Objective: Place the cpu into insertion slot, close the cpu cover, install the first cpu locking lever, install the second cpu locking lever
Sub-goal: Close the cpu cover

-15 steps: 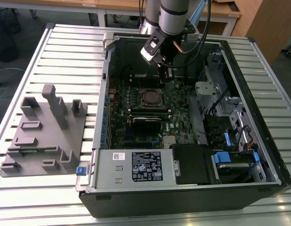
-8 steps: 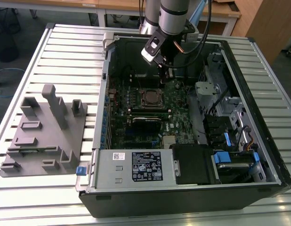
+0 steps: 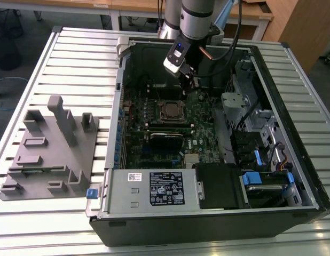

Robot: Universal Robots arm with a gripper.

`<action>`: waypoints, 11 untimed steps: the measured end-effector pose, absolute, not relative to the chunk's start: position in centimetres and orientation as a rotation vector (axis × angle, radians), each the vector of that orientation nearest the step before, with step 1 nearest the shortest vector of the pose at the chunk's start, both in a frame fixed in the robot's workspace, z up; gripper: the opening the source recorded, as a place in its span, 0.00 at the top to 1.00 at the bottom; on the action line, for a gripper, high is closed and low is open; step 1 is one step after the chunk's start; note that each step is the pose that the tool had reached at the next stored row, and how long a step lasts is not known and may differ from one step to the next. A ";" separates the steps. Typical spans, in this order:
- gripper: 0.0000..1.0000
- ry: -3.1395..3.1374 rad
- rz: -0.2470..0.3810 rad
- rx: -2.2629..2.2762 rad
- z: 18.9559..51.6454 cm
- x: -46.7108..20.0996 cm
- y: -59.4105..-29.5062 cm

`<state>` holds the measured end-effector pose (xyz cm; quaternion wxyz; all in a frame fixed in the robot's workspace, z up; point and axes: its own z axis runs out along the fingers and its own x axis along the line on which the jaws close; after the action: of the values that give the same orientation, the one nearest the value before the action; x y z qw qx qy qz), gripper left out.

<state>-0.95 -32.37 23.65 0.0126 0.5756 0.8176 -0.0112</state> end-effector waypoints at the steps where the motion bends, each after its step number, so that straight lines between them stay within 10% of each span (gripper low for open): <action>1: 0.90 2.564 -0.035 1.771 23.6 -0.9 -32.4; 11: 0.90 2.654 -0.032 1.631 23.6 -1.0 -32.4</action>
<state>-0.95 -32.37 23.64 0.0133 0.5236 0.8518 -0.0104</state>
